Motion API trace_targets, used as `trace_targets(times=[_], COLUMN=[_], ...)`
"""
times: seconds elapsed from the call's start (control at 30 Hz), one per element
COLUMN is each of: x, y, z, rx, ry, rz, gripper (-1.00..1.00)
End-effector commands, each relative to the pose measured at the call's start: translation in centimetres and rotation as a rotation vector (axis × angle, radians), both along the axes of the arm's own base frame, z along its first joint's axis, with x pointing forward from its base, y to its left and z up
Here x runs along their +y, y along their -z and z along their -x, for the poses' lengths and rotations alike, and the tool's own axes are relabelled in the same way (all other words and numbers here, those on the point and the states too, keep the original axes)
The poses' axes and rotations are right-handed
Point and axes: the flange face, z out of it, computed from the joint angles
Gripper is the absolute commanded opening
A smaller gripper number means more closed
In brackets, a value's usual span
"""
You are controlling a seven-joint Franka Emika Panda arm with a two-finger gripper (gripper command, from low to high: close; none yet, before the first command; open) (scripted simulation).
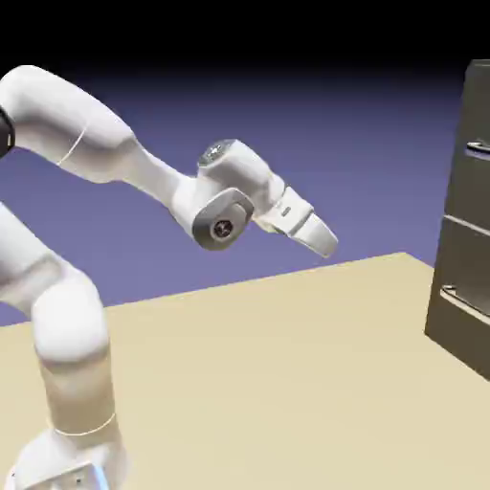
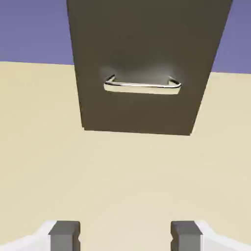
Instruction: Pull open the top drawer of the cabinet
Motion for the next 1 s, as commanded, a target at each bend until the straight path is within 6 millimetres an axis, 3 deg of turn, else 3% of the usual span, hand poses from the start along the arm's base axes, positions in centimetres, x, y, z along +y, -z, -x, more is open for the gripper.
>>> trace_targets(times=[0.0,0.23,0.5,0.73,0.97], x=[0.4,1.9,1.4,-0.4,-2.4], y=[-1.2,-8.9,-15.7,-19.2,-20.3], z=[-0.3,-2.2,-4.0,-6.3,-9.8], rx=[-0.026,-0.214,-0.406,-0.514,-0.533], ry=[-0.059,-0.417,-0.711,-0.889,-1.024], rz=[0.045,0.386,0.829,1.258,1.718], gripper=[0.0,0.0,0.0,0.0,0.0])
